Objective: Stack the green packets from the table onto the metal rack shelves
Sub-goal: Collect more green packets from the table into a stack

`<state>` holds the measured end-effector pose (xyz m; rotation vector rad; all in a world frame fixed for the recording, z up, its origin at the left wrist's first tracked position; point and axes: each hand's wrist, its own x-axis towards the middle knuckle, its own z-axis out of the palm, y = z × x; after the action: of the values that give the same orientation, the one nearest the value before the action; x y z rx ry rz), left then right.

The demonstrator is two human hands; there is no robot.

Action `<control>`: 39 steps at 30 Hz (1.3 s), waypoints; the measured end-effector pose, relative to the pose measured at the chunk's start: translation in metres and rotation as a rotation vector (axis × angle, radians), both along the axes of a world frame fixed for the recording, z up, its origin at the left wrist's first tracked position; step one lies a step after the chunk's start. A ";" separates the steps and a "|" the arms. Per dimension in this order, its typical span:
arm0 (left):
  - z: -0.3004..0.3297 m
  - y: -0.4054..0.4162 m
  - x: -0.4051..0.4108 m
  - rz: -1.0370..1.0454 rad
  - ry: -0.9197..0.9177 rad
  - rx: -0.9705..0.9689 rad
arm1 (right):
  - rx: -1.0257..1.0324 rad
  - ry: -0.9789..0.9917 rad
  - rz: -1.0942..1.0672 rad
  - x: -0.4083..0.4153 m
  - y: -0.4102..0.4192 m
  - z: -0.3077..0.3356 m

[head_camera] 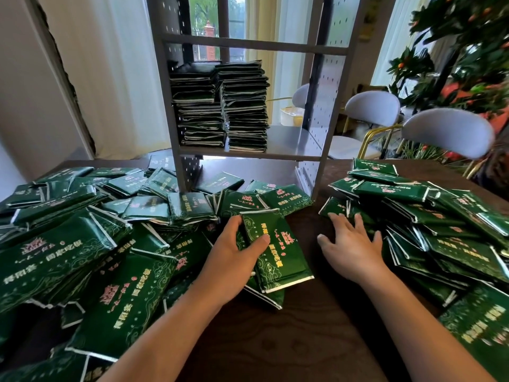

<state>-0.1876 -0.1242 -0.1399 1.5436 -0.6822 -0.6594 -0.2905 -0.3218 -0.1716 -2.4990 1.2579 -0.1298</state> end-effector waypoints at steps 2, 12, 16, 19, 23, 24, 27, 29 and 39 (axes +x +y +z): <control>0.003 0.000 -0.003 -0.018 0.007 0.003 | 0.001 0.031 0.005 0.000 0.000 -0.001; 0.004 0.001 -0.004 0.038 -0.029 0.021 | -0.228 -0.002 -0.043 0.000 0.015 0.007; 0.002 -0.001 -0.002 0.073 -0.035 0.017 | -0.262 -0.262 0.013 0.003 0.017 0.005; 0.000 -0.002 -0.001 0.046 -0.039 0.017 | -0.127 -0.144 0.091 0.004 0.010 0.001; 0.002 -0.001 -0.003 0.015 -0.044 0.043 | -0.062 0.037 0.113 0.003 0.008 -0.002; 0.000 -0.001 -0.003 0.026 -0.051 0.037 | -0.102 0.022 0.102 0.003 0.008 -0.001; -0.003 -0.001 0.000 0.046 -0.036 0.000 | -0.287 -0.160 0.057 0.002 0.017 0.007; -0.007 -0.001 0.003 0.043 -0.063 0.007 | -0.297 -0.378 0.072 0.000 0.023 0.010; -0.012 -0.004 0.006 0.096 -0.066 0.047 | 0.060 -0.444 0.251 0.003 0.028 0.012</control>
<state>-0.1816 -0.1287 -0.1517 1.6375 -0.6413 -0.5575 -0.2877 -0.2940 -0.1596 -2.3721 0.7536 -0.5407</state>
